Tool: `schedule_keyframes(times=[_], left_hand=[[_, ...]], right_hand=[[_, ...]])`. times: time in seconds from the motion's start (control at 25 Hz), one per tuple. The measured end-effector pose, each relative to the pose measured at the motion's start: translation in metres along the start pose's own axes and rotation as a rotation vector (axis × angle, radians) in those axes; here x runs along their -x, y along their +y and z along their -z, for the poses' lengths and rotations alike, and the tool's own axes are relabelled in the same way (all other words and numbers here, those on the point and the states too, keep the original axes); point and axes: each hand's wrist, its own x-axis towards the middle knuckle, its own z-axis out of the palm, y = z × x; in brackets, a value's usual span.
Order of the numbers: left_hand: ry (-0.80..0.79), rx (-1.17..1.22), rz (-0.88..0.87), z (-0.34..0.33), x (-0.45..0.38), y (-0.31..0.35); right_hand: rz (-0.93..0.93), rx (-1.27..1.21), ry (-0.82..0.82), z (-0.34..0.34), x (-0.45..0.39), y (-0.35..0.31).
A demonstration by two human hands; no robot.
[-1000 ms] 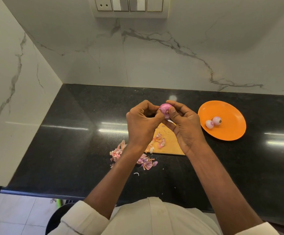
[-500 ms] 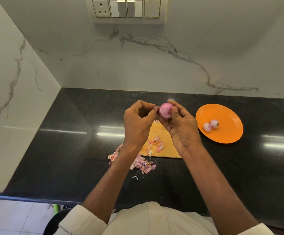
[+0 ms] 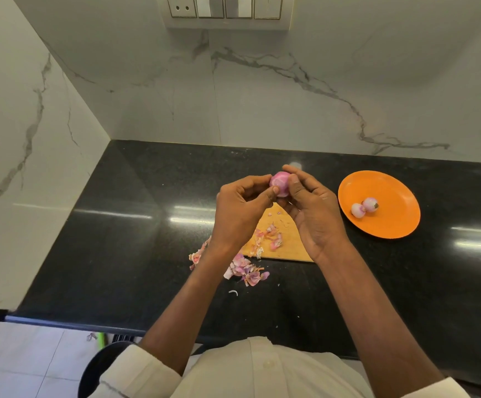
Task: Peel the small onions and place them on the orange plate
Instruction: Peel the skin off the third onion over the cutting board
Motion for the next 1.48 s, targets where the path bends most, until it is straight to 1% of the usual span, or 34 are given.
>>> schedule_keyframes(times=[0.08, 0.24, 0.36, 0.48, 0.72, 1.08, 1.16, 1.28, 1.32, 1.48], left_hand=[[0.012, -0.057, -0.030, 0.000, 0.002, 0.003], [0.143, -0.173, -0.056, -0.008, 0.002, 0.007], [0.191, -0.213, -0.034, -0.012, -0.001, 0.007], [0.221, -0.194, 0.002, -0.014, -0.001, 0.008], [0.223, -0.240, -0.003, -0.015, -0.003, 0.008], [0.220, -0.219, 0.015, -0.011, -0.002, 0.006], [0.169, -0.163, 0.018, -0.005, -0.002, 0.005], [-0.025, -0.026, 0.025, 0.012, -0.002, 0.001], [-0.049, -0.032, 0.020, 0.015, -0.002, 0.001], [-0.063, -0.082, -0.006, 0.025, -0.005, 0.002]], right_hand=[[0.022, 0.041, -0.018, 0.001, 0.001, -0.001], [0.043, 0.080, -0.047, -0.002, 0.002, -0.003], [0.030, 0.028, -0.050, -0.004, 0.002, -0.004], [-0.013, -0.033, -0.061, -0.004, 0.001, -0.002], [-0.181, -0.231, -0.045, 0.000, -0.003, 0.003], [-0.225, -0.241, -0.029, -0.003, -0.001, 0.003], [-0.220, -0.242, -0.028, -0.003, -0.001, 0.001], [-0.226, -0.297, -0.033, -0.001, 0.000, -0.001], [-0.238, -0.308, -0.038, -0.001, 0.000, -0.001], [-0.272, -0.286, -0.047, -0.001, 0.002, 0.000]])
